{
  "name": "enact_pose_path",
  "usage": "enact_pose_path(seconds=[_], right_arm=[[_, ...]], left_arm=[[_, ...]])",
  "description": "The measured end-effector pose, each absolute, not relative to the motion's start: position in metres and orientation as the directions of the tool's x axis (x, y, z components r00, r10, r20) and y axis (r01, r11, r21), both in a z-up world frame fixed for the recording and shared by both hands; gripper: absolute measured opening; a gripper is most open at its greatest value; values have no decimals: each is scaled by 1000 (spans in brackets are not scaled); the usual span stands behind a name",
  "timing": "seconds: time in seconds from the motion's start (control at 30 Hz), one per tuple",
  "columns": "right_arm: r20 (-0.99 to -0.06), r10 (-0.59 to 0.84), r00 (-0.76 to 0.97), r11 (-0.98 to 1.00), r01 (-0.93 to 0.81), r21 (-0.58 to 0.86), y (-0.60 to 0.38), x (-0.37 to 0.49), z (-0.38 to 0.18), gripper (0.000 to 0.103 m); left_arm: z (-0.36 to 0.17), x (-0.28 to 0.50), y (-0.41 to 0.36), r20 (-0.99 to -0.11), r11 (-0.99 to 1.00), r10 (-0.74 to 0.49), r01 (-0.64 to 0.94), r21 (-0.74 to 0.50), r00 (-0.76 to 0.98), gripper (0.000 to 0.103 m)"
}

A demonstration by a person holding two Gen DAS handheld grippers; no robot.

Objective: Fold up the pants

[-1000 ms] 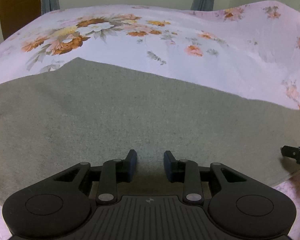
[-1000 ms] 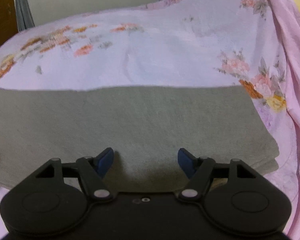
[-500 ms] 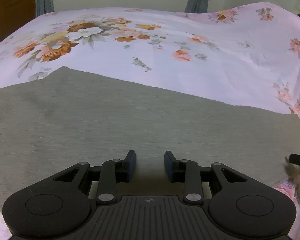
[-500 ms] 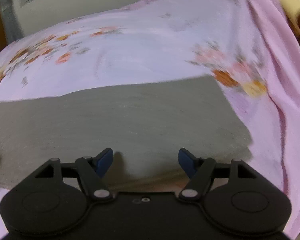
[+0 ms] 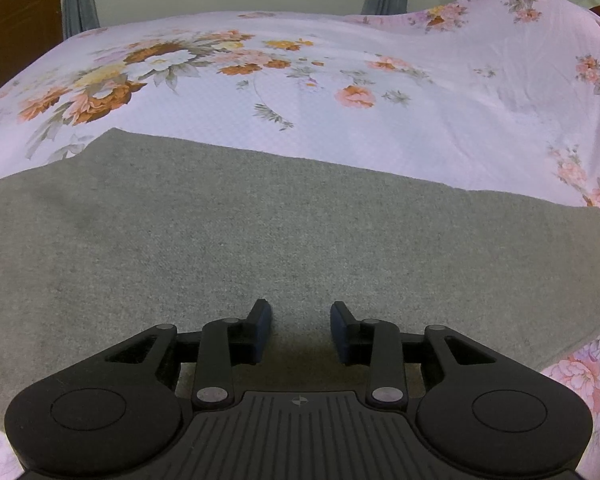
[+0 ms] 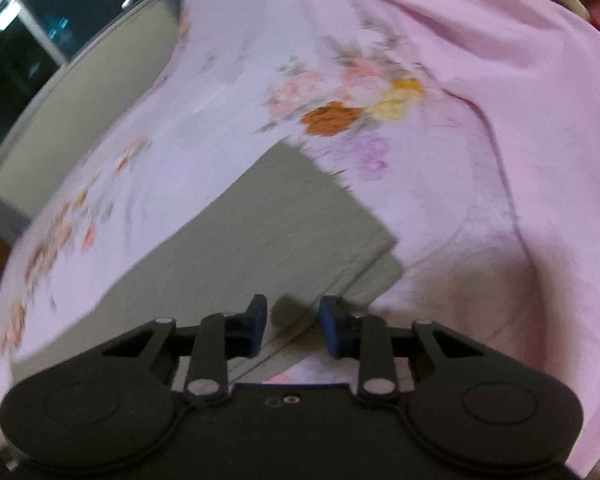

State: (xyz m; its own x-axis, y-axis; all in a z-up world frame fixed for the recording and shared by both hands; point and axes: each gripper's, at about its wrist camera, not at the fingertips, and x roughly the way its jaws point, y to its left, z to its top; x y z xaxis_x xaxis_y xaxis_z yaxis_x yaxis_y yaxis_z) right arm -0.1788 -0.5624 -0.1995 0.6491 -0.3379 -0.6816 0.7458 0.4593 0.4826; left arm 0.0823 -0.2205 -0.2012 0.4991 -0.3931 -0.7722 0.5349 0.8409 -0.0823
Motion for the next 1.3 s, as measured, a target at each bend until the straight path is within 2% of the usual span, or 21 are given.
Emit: enact_pose_path(seconds=[0.13,0.23,0.53,0.57,0.63,0.73,0.87,0.97,1.03,1.13,1.2,1.3], right_arm=[[-686,-320,653,436,745,506,-570,-185,-203,19],[-699,-278,659,403,741,537,-574,-185,-206,21],[-710,-314,630,390,768,508,-581,-170,-208,23],[-711,-324,624,400,771,495,-581,-166,-208,20],[-693,-345,633,427,763,485,-577,-164,-202,6],[-664,-381,643,514,745,426,-563,-168,-188,6],[-710,-362,604,500,769,399,-570,-177,-208,4],[-699,-370,612,500,765,406,-569,-175,-207,11],[-681,-382,625,488,762,426,-567,-180,-199,25],[-676,-414,609,442,784,436,-566,-195,-196,36],[-686,-404,605,401,791,462,-571,-203,-204,42],[-676,-381,630,351,775,525,-576,-208,-215,42]], left_arm=[[-202,82,-221,-770,841,-395,536,-82,502,35],[-202,82,-220,-770,841,-396,535,-86,500,35],[-203,81,-219,-770,839,-402,536,-92,496,36],[-203,81,-219,-770,839,-402,537,-92,496,36],[-202,81,-218,-770,839,-403,536,-95,494,36],[-202,82,-216,-771,837,-407,537,-101,490,36],[-202,83,-212,-774,837,-408,536,-106,484,36],[-201,83,-210,-775,837,-404,538,-99,486,36],[-200,82,-208,-776,839,-404,535,-102,484,36],[-198,82,-204,-776,845,-407,522,-119,482,36],[-196,83,-203,-775,848,-408,514,-127,482,36],[-197,82,-204,-775,848,-407,515,-124,484,36]])
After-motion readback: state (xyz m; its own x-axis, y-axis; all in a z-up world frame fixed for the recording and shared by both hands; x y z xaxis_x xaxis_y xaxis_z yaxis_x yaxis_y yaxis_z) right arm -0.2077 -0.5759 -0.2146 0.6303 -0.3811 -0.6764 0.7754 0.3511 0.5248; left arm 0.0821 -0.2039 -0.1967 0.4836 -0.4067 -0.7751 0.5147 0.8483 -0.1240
